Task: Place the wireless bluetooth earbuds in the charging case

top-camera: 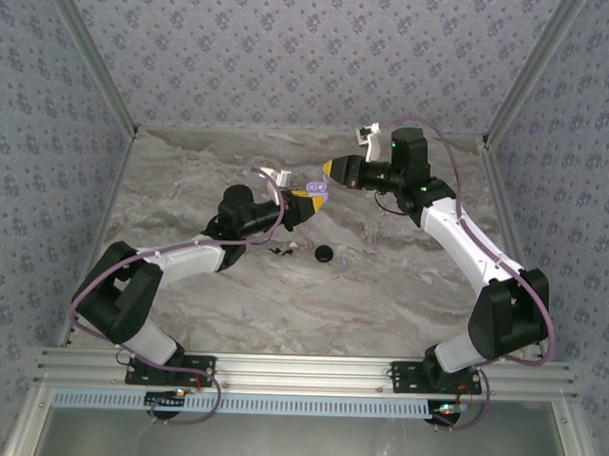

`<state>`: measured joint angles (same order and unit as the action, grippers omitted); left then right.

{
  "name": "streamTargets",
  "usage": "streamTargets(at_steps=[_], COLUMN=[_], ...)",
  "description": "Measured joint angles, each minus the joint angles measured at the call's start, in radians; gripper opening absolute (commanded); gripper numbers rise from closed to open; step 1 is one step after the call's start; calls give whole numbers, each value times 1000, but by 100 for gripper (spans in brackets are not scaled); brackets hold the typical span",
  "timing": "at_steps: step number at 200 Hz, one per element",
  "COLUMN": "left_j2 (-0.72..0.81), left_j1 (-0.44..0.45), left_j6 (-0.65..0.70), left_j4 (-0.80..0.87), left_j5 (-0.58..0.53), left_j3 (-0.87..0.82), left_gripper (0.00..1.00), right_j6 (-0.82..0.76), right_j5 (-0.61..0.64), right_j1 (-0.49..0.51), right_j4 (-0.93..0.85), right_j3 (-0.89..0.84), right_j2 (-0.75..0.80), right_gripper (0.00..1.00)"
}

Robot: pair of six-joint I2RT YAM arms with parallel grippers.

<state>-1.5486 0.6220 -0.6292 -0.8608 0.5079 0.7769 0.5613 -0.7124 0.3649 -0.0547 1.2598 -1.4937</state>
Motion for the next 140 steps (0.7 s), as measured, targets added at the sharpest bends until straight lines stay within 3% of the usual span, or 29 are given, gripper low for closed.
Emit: streamTargets(at_steps=[140], left_j2=[-11], left_j1=[8], left_j6=[-46], left_j4=[-11], left_j5=[-5], left_j3=[45], left_gripper=[10], right_j6=[0], right_j5=[18], right_j1=[18], right_j4=[2], right_j3=[0], right_j2=[0], right_gripper=[15])
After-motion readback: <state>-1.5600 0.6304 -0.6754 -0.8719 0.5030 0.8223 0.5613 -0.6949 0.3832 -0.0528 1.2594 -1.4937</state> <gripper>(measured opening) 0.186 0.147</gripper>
